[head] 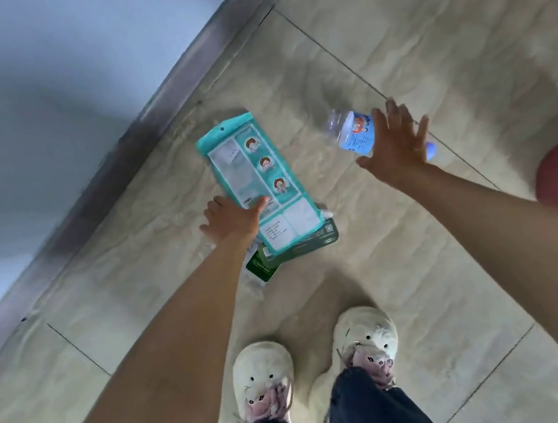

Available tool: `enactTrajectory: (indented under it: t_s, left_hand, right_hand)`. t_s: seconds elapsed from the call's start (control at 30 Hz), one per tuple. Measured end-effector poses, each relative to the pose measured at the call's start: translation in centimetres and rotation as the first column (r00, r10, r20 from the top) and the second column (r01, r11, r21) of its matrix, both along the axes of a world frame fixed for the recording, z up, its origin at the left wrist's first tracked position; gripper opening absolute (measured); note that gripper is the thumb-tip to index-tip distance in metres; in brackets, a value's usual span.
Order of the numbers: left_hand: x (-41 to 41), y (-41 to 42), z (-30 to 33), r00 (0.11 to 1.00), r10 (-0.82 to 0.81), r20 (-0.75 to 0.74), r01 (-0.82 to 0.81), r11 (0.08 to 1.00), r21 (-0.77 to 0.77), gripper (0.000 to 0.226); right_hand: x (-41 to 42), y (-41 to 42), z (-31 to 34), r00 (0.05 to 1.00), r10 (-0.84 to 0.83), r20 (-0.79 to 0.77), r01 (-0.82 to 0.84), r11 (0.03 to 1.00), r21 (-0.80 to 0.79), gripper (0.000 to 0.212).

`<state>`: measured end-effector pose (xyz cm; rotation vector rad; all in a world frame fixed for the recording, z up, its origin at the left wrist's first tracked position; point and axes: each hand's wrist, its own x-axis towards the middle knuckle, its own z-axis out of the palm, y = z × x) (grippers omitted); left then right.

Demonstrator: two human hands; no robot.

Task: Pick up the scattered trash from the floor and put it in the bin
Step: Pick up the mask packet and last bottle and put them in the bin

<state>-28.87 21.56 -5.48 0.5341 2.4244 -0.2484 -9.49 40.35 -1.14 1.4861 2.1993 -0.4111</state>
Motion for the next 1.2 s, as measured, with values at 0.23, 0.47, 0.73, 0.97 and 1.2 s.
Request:
enactTrajectory:
  t_s: [0.23,0.47,0.73,0.97,1.2]
  left_hand:
    - [1.4,-0.9,-2.8,0.996,0.019,-0.087,-0.021,0.999,-0.025,0.106]
    - [1.0,-3.1,-2.4,0.906,0.337,0.257,-0.376,0.919,0.120,0.045]
    - [-0.1,-2.6,2.5,0.790,0.333,0.516,-0.501,0.835,0.227,0.021]
    - [1.0,2.3,11.7,0.851,0.085,0.518,-0.305,0.884,0.354,0.027]
    - [6.0,9.5,24.6,0.844,-0.137,0.519,-0.135,0.881,0.453,0.027]
  right_hand:
    - [1.2,0.3,-3.1,1.000,0.007,0.020,-0.008,1.000,0.014,0.092]
    - [2.5,-3.6,-3.8,0.996,-0.092,-0.019,0.092,0.996,0.001,0.077]
    - [3.8,-5.7,0.2,0.905,-0.403,-0.138,0.392,0.914,-0.103,0.077]
    - [5.5,-5.5,9.1,0.702,-0.667,-0.251,0.627,0.745,-0.227,0.079]
    - [11.7,-5.2,21.8,0.442,-0.832,-0.334,0.785,0.539,-0.304,0.076]
